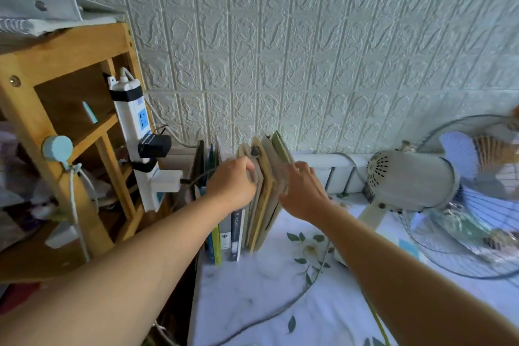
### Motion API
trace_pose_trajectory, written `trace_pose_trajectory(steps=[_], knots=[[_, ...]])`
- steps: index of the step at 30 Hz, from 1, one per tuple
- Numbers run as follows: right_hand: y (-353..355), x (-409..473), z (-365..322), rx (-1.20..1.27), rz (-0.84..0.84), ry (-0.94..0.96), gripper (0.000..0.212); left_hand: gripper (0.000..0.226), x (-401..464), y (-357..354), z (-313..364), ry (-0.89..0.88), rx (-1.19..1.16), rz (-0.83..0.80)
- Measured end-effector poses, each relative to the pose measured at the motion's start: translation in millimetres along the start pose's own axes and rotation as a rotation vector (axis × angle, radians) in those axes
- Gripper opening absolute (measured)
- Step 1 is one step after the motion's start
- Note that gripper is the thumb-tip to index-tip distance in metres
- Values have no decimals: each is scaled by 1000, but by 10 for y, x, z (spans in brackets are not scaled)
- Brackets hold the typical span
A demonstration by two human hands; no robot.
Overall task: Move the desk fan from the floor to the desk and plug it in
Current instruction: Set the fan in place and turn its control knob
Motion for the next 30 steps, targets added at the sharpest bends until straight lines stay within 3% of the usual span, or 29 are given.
trace_pose_trajectory(steps=[6,13,23,30], knots=[[76,-463,471,-48,-28,-152,63,36,-278,-367,482,-108,-42,-135],[203,-993,1070,24,-25,-237,77,40,-586,-818,963,-90,-32,-308],[354,-1668,2313,55,-97,-270,70,43,-1143,-1712,1975,29,-37,-427],[285,-1883,2934,100,-145,-319,64,54,-1348,-2213,2336,81,-22,-441]])
Point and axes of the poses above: each hand's wrist, its own x-axis towards the middle knuckle, its own y-axis out of the back of the hand, z = x × y, the point moved 1 cm from there along x, towards the middle knuckle, and after that the axes turned 11 degrees about x, right-handed, at the moved point
